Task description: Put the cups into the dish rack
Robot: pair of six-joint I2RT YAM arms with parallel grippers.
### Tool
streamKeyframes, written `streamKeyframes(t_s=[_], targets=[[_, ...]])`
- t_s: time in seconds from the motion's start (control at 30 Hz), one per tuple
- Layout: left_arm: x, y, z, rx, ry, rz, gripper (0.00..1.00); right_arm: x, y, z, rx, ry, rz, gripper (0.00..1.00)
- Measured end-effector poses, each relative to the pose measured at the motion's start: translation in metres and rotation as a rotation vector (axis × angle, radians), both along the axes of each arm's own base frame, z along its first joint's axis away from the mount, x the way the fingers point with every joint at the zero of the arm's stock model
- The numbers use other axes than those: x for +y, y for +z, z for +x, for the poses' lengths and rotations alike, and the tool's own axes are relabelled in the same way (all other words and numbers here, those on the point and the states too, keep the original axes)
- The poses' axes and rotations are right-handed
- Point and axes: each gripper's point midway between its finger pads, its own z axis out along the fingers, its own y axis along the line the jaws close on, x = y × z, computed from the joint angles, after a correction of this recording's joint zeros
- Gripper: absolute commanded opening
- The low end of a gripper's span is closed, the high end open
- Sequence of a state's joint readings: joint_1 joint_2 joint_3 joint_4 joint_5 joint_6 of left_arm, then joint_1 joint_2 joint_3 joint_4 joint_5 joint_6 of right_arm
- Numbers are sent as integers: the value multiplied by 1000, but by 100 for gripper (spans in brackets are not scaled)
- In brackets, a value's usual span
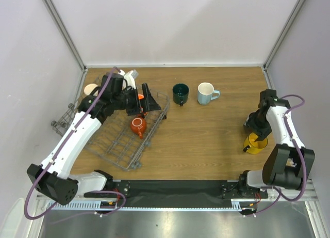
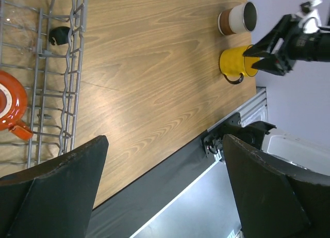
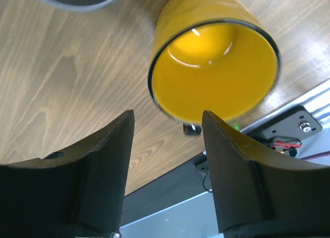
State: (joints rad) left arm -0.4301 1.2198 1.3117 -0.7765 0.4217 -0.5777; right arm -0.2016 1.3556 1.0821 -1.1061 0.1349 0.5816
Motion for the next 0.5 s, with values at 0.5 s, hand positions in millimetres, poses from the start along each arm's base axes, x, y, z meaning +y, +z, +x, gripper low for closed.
streamKeyframes(t_s=[0.5], targets=[[6, 0, -1, 9, 7, 40, 98, -3, -45, 17, 36, 3, 11, 36]])
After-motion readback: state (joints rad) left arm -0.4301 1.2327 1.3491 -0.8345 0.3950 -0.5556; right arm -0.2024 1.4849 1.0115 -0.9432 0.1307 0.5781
